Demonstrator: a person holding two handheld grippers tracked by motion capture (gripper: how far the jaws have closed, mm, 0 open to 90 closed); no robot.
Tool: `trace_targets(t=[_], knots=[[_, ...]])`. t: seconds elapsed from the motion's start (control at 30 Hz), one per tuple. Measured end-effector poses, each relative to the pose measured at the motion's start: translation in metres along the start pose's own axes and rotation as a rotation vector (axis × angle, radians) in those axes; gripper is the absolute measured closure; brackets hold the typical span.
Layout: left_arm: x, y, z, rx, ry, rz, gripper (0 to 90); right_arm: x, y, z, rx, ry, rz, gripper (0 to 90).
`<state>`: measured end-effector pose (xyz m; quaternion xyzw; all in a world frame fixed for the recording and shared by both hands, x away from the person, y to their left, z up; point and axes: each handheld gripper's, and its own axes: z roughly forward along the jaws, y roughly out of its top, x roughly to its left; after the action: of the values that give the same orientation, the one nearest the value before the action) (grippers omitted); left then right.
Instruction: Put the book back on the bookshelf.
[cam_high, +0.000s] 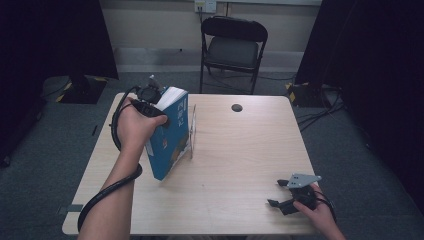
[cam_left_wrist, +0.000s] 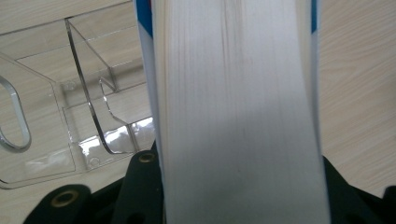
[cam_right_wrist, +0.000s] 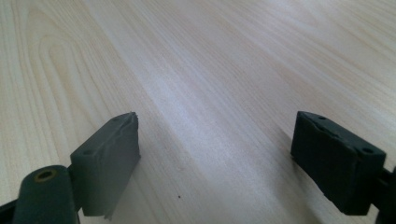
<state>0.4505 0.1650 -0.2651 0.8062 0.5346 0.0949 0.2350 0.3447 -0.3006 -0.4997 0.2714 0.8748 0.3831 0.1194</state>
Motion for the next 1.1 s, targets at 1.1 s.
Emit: trace_targets(t=[1.1], knots=[[-0.005, 0.014, 0.019, -0.021, 0.042, -0.022, 61.9, 0.000, 0.000, 0.000, -0.001, -0.001, -0.003, 15.1]])
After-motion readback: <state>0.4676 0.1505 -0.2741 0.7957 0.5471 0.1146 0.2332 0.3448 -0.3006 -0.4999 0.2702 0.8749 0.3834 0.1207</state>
